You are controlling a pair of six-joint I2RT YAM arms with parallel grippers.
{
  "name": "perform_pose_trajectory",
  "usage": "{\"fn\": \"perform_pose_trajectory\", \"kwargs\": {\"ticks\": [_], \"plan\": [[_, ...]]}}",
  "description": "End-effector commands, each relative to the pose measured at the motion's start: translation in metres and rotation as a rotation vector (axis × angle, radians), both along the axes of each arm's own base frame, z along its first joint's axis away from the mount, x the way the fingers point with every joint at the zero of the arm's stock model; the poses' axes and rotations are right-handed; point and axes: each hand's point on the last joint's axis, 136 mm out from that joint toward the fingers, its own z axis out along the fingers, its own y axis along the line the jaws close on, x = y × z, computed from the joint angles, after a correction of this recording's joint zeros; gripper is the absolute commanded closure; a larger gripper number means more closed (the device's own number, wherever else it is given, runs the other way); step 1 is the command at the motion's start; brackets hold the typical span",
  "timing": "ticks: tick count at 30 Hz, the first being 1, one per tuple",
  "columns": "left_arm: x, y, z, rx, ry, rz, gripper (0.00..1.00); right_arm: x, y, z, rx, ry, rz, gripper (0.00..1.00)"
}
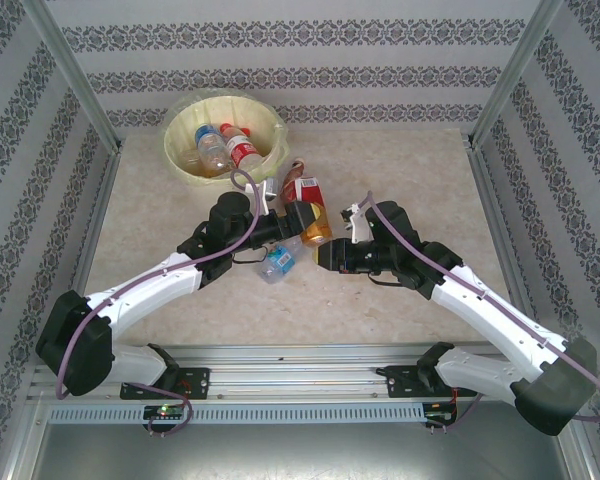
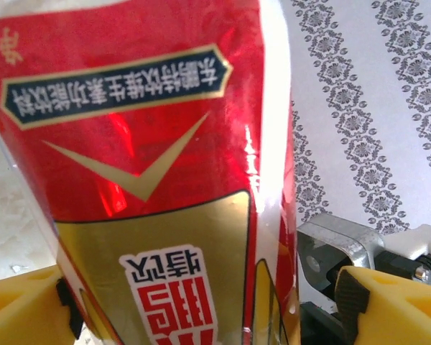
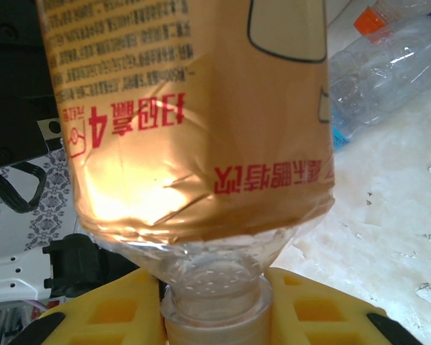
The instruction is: Put the plastic bottles in the bin
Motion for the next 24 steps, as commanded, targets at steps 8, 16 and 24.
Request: {"fn": "perform_pose_trajectory", "kwargs": {"ticks": [8, 16, 24], "plan": [[-0.001, -0.013, 0.034, -0.103, -0.049, -0.037, 0.27, -0.002, 0.006, 0.014, 0.033, -0.056, 0.025, 0.73], [-0.002, -0.016, 0.036, -0.105, -0.046, -0.055, 0.4, -0.003, 0.003, 0.014, 0.032, -0.066, 0.012, 0.73], [-0.002, -0.008, 0.053, -0.081, -0.081, -0.041, 0.45, -0.003, 0.001, 0.021, 0.036, -0.085, -0.001, 0.49]]}}
